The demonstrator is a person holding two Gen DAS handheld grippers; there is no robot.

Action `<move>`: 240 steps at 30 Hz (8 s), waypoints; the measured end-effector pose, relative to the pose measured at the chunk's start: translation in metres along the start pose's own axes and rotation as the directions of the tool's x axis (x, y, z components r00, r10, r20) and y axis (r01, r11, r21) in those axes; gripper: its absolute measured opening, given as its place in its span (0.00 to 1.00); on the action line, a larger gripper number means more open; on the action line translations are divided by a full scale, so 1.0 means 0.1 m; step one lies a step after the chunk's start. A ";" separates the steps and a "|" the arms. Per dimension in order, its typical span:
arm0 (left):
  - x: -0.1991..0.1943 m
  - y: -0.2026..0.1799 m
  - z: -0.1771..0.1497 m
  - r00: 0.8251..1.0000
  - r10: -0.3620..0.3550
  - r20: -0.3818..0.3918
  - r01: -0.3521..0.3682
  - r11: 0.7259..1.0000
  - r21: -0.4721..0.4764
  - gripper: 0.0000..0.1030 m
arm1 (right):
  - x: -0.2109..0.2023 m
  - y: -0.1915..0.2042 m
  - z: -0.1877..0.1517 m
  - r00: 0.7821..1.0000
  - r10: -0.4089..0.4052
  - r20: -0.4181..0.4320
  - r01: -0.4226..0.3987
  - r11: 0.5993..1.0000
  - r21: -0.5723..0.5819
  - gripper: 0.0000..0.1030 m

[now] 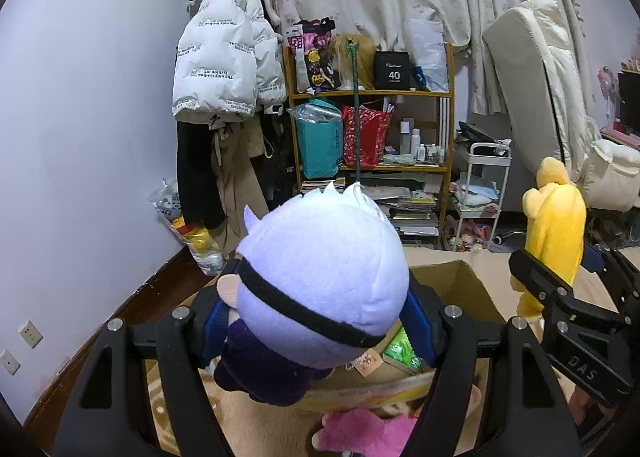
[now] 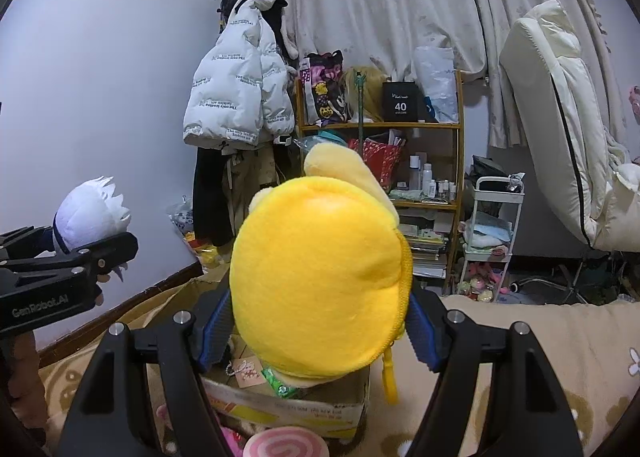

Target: Organize soft objects

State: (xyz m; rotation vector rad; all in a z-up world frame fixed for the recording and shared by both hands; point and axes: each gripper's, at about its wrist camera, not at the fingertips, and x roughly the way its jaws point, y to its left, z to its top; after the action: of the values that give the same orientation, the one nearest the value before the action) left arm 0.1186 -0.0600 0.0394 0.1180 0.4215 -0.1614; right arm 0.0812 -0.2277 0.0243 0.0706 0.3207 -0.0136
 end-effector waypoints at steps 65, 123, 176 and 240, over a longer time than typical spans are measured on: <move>0.92 0.24 -0.39 0.969 -0.083 -0.232 0.059 0.993 -0.105 0.98 | 0.96 0.04 -0.69 0.918 0.156 -0.365 -0.171 0.985 -0.010 0.89; -0.14 0.29 -0.93 0.943 -0.024 -0.332 0.016 1.000 -0.026 0.98 | -0.21 -0.14 -0.68 0.926 0.146 -0.347 -0.136 0.989 0.052 1.00; 0.63 -0.84 -1.65 0.854 -0.087 -0.513 0.262 0.924 0.279 0.98 | 0.82 -0.41 -1.42 0.784 0.200 -0.587 -0.029 0.957 0.288 1.00; 0.75 -0.19 -1.44 0.817 -0.151 -0.556 0.182 0.983 0.000 0.82 | 0.60 -0.22 -1.33 0.789 0.301 -0.536 -0.135 0.935 0.327 0.50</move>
State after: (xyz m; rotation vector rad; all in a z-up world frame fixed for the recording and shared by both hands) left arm 0.1257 -0.0669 -0.1240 0.1814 1.0152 -0.3144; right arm 0.0958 -0.2402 -0.1222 0.3947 0.9275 0.2032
